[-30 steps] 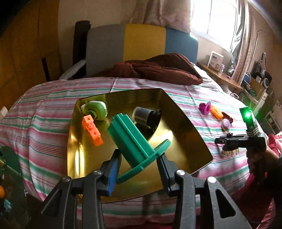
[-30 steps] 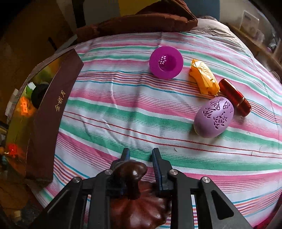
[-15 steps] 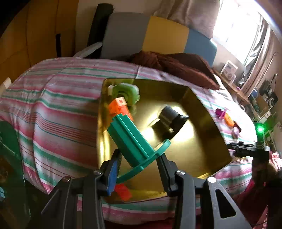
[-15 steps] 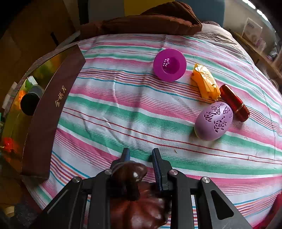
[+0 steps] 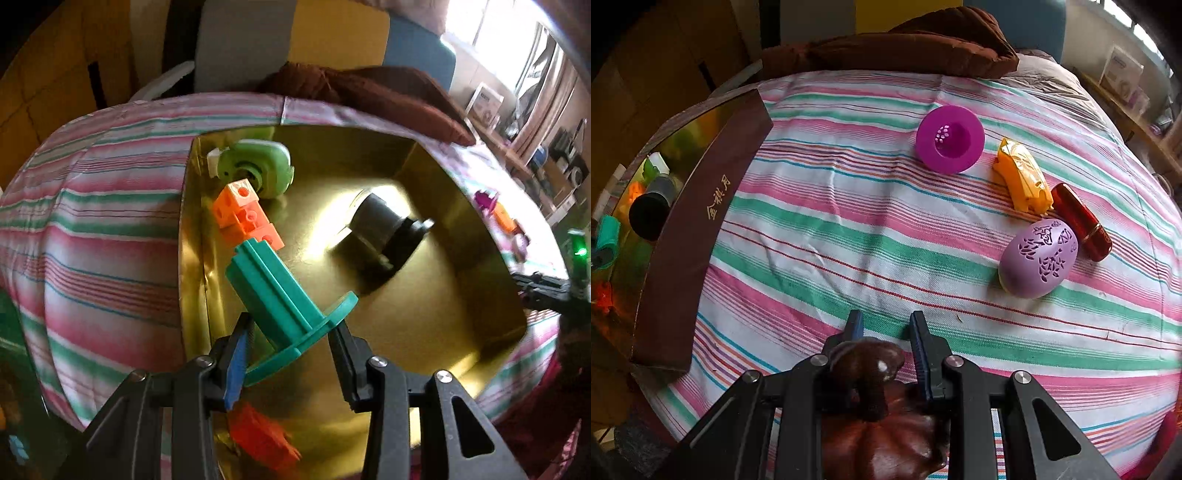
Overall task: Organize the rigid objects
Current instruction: 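Carry the green stand into the gold tray and open the left tool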
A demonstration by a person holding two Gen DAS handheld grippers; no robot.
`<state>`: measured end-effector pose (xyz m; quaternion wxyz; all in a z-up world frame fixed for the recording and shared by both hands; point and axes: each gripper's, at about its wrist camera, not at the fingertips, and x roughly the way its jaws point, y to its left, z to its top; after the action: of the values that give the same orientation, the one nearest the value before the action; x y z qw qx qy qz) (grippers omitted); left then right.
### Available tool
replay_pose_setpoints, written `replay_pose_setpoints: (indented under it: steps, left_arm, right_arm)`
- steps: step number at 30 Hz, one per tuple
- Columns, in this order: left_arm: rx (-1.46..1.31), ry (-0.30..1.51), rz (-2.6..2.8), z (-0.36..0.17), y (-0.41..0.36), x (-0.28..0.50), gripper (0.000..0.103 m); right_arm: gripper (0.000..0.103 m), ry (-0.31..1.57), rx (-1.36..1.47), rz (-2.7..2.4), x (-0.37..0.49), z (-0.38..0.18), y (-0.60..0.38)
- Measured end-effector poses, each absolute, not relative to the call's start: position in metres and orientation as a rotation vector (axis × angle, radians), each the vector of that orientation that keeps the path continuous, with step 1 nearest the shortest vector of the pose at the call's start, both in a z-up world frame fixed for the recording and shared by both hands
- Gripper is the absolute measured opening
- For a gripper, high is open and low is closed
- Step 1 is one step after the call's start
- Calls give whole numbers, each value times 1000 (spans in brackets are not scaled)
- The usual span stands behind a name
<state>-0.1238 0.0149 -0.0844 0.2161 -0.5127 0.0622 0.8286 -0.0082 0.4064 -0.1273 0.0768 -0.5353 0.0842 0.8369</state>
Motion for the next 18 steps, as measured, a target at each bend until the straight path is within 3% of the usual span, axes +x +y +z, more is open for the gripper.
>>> replay_pose_setpoints:
  steps: [14, 18]
  left_arm:
    - [-1365, 298, 2335, -79, 24, -126, 45]
    - [-1339, 236, 2384, -67, 13, -115, 45]
  right_arm:
    - [27, 240, -1604, 2508, -9, -128, 405]
    - [27, 230, -1604, 2507, -9, -128, 407]
